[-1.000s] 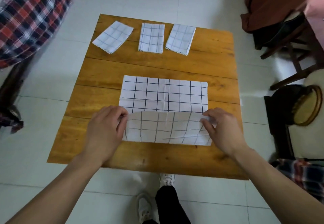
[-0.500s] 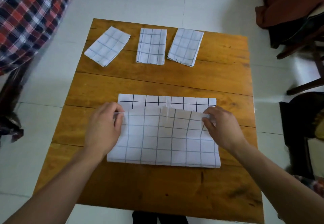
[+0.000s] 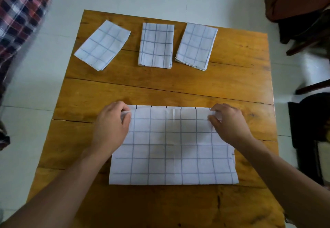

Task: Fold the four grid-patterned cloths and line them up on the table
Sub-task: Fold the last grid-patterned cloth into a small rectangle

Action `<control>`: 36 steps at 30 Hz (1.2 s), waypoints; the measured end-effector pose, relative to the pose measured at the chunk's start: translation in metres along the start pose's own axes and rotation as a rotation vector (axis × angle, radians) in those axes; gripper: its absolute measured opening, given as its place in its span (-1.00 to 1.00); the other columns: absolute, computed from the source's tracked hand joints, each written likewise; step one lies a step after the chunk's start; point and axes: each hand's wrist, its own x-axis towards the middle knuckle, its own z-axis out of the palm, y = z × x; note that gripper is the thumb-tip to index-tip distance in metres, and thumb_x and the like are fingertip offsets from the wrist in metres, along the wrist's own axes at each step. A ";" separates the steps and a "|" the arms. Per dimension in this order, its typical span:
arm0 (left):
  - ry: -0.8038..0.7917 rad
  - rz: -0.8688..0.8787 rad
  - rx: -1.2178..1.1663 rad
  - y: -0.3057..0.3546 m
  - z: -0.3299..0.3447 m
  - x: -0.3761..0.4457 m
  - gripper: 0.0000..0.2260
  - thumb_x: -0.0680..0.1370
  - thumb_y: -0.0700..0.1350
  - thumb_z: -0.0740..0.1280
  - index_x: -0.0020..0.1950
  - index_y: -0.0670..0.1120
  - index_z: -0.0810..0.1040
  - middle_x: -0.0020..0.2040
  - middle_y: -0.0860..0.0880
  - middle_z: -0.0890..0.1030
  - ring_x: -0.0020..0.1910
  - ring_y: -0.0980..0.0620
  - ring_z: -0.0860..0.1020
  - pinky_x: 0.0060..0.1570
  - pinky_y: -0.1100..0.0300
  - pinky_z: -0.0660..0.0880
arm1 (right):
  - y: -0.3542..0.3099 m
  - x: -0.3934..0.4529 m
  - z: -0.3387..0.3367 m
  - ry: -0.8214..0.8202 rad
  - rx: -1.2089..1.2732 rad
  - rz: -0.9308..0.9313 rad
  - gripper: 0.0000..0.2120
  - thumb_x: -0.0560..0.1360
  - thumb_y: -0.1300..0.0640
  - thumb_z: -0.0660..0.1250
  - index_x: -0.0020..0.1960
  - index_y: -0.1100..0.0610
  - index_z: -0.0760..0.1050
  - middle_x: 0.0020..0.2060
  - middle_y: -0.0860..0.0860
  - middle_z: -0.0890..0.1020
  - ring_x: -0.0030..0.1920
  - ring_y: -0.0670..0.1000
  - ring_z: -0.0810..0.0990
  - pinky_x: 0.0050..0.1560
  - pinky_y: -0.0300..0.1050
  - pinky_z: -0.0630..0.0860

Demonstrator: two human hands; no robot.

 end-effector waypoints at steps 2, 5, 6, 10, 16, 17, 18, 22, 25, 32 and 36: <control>-0.005 -0.024 -0.018 -0.002 0.004 0.005 -0.93 0.58 -0.12 0.33 -0.08 0.02 0.47 -0.13 0.08 0.52 -0.13 0.08 0.47 -0.26 0.21 0.36 | 0.002 0.005 0.003 -0.003 0.010 0.032 -0.87 0.52 0.16 0.37 0.03 0.19 0.60 -0.11 0.12 0.63 -0.18 0.10 0.52 -0.24 -0.08 0.45; -0.013 -0.036 -0.025 -0.004 0.007 0.011 -0.94 0.58 -0.11 0.33 -0.06 0.00 0.48 -0.11 0.07 0.53 -0.12 0.08 0.48 -0.27 0.22 0.40 | 0.007 0.010 0.004 0.007 0.023 0.046 -0.91 0.50 0.20 0.37 -0.02 0.18 0.61 -0.12 0.10 0.64 -0.19 0.08 0.52 -0.26 -0.10 0.43; -0.012 -0.036 -0.024 -0.005 0.007 0.012 -0.94 0.58 -0.12 0.34 -0.06 -0.01 0.49 -0.11 0.07 0.54 -0.12 0.09 0.49 -0.28 0.24 0.40 | 0.008 0.011 0.003 0.010 0.022 0.047 -0.93 0.50 0.22 0.37 -0.05 0.18 0.61 -0.14 0.09 0.64 -0.21 0.09 0.53 -0.27 -0.09 0.46; -0.017 -0.023 -0.022 -0.007 0.007 0.014 -0.91 0.57 -0.13 0.36 -0.08 0.00 0.48 -0.12 0.06 0.53 -0.14 0.09 0.49 -0.31 0.30 0.37 | 0.015 0.014 0.004 0.015 -0.021 0.059 -0.95 0.49 0.23 0.36 -0.11 0.17 0.60 -0.19 0.10 0.61 -0.25 0.11 0.52 -0.31 -0.06 0.48; -0.011 -0.013 -0.019 -0.007 0.010 0.015 -0.91 0.54 -0.15 0.39 -0.03 -0.03 0.49 -0.12 0.05 0.54 -0.16 0.08 0.50 -0.33 0.33 0.34 | 0.022 0.016 0.005 0.058 -0.062 0.093 -0.97 0.45 0.20 0.44 -0.11 0.15 0.65 -0.14 0.09 0.61 -0.21 0.13 0.55 -0.28 -0.11 0.46; -0.004 -0.007 -0.018 -0.007 0.010 0.015 -0.91 0.54 -0.16 0.39 -0.02 -0.04 0.50 -0.12 0.04 0.54 -0.17 0.07 0.50 -0.33 0.32 0.34 | 0.023 0.016 0.005 0.059 -0.061 0.084 -0.97 0.45 0.21 0.44 -0.11 0.15 0.65 -0.14 0.09 0.61 -0.21 0.12 0.55 -0.26 -0.11 0.45; 0.003 -0.002 -0.019 -0.007 0.010 0.015 -0.91 0.54 -0.17 0.39 -0.02 -0.05 0.50 -0.12 0.04 0.54 -0.17 0.07 0.50 -0.33 0.32 0.35 | 0.024 0.017 0.004 0.057 -0.057 0.078 -0.98 0.46 0.22 0.44 -0.12 0.16 0.65 -0.14 0.09 0.61 -0.21 0.11 0.55 -0.26 -0.11 0.45; 0.017 0.005 -0.042 -0.005 0.011 0.016 -0.90 0.54 -0.19 0.39 0.01 -0.07 0.51 -0.10 0.02 0.56 -0.15 0.05 0.51 -0.31 0.31 0.37 | 0.028 0.019 0.003 0.047 -0.042 0.069 -0.98 0.45 0.25 0.44 -0.14 0.16 0.64 -0.16 0.07 0.61 -0.22 0.06 0.53 -0.25 -0.11 0.48; 0.020 -0.009 -0.044 -0.003 0.013 0.017 -0.88 0.53 -0.20 0.40 0.02 -0.08 0.51 -0.09 0.01 0.56 -0.13 0.04 0.52 -0.30 0.28 0.39 | 0.031 0.022 0.002 0.050 -0.019 0.075 -0.96 0.43 0.28 0.46 -0.17 0.17 0.63 -0.18 0.05 0.59 -0.24 0.05 0.53 -0.24 -0.11 0.48; 0.025 -0.010 -0.021 0.000 0.014 0.017 -0.86 0.53 -0.20 0.41 0.05 -0.09 0.51 -0.06 -0.01 0.57 -0.09 0.02 0.51 -0.25 0.25 0.40 | 0.037 0.022 -0.001 0.037 -0.036 0.139 -0.88 0.39 0.15 0.51 -0.10 0.14 0.63 -0.11 0.05 0.59 -0.16 0.11 0.54 -0.19 -0.06 0.50; 0.013 -0.020 -0.007 0.004 0.014 0.016 -0.81 0.52 -0.17 0.43 0.09 -0.10 0.51 -0.02 -0.05 0.58 -0.03 -0.02 0.51 -0.19 0.09 0.49 | 0.046 0.021 -0.008 -0.024 0.013 0.207 -0.76 0.33 0.10 0.58 -0.06 0.08 0.61 -0.09 0.01 0.56 -0.13 0.04 0.54 -0.16 -0.03 0.55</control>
